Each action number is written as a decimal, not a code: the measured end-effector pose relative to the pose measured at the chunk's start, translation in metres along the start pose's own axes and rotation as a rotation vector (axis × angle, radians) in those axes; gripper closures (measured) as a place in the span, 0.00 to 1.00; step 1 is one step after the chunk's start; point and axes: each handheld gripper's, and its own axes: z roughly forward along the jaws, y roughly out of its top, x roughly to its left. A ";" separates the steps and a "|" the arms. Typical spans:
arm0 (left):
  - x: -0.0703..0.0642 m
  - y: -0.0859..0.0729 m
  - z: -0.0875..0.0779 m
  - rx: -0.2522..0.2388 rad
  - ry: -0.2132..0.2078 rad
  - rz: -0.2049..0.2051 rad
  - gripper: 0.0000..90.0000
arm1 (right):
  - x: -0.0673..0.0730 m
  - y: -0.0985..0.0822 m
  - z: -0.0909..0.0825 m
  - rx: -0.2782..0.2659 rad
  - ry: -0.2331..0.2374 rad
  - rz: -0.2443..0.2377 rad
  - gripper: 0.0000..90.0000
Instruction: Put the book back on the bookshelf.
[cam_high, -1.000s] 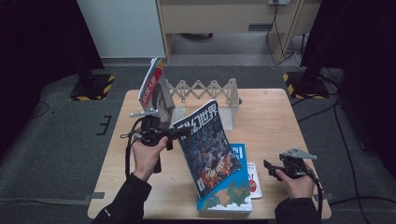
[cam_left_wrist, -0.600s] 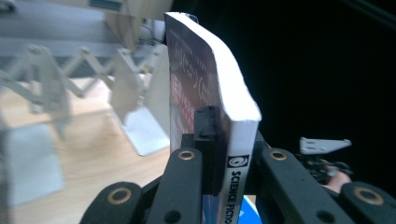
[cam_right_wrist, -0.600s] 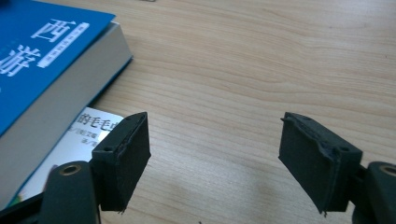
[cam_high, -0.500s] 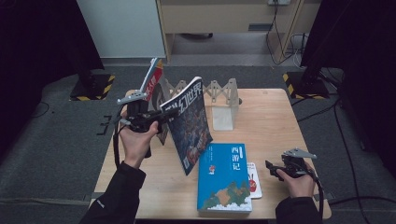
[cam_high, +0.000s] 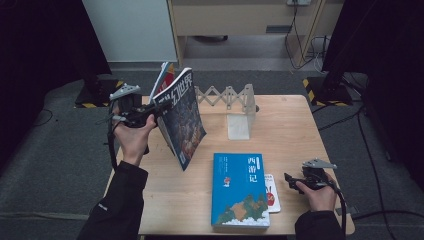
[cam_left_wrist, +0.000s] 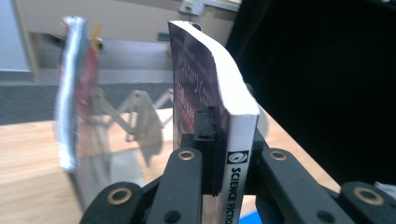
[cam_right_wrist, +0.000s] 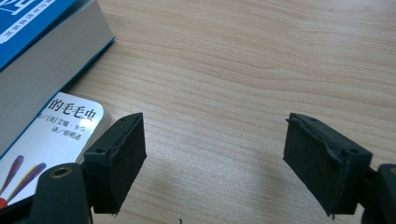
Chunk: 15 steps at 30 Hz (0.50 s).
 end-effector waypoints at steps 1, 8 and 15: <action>0.001 0.002 0.000 -0.003 0.012 0.005 0.91 | 0.000 0.000 0.000 0.000 -0.001 0.001 0.23; 0.012 0.010 0.003 -0.025 0.073 0.005 0.91 | 0.000 0.000 0.001 0.004 -0.004 -0.006 0.24; 0.013 0.017 0.016 -0.051 0.156 0.047 0.91 | -0.001 0.001 0.001 0.000 -0.006 -0.013 0.24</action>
